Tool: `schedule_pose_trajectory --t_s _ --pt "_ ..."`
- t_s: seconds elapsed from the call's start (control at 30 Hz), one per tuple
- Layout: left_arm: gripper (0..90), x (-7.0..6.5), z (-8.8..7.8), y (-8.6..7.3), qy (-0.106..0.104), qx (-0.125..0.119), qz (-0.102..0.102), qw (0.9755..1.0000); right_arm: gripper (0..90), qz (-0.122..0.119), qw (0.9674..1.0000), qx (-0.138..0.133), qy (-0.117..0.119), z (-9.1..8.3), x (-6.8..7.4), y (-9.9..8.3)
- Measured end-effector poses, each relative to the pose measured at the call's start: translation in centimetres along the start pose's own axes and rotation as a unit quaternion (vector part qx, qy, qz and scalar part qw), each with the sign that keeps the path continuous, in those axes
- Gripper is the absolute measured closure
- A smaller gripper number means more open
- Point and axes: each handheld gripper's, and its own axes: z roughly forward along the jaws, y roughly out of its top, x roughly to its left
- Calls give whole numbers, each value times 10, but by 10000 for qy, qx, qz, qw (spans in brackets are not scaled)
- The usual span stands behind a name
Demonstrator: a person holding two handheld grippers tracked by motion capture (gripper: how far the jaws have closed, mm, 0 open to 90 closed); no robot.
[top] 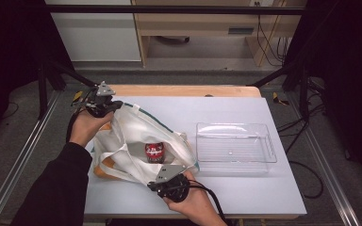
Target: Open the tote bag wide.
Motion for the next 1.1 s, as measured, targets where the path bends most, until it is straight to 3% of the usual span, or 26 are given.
schedule_pose_trajectory --t_s 0.2,0.23,0.33,0.4,0.77,1.1 --pt "889 1 12 -6 -64 123 -91 9999 894 -46 10000 80 27 7 5 -1" --pt "889 0 17 -7 -59 210 -44 9998 894 -78 9999 105 85 10 5 -2" --pt "889 -2 20 -6 26 176 15 9998 894 -56 9998 114 122 12 4 -3" --pt "889 -4 21 -6 73 192 58 9998 894 -54 9998 110 156 12 3 -5" --pt "888 -7 24 -19 67 339 -159 9993 894 -23 9996 233 129 17 5 -10" --pt "883 -11 20 -28 81 240 -295 9992 880 8 9996 192 186 15 4 -10"
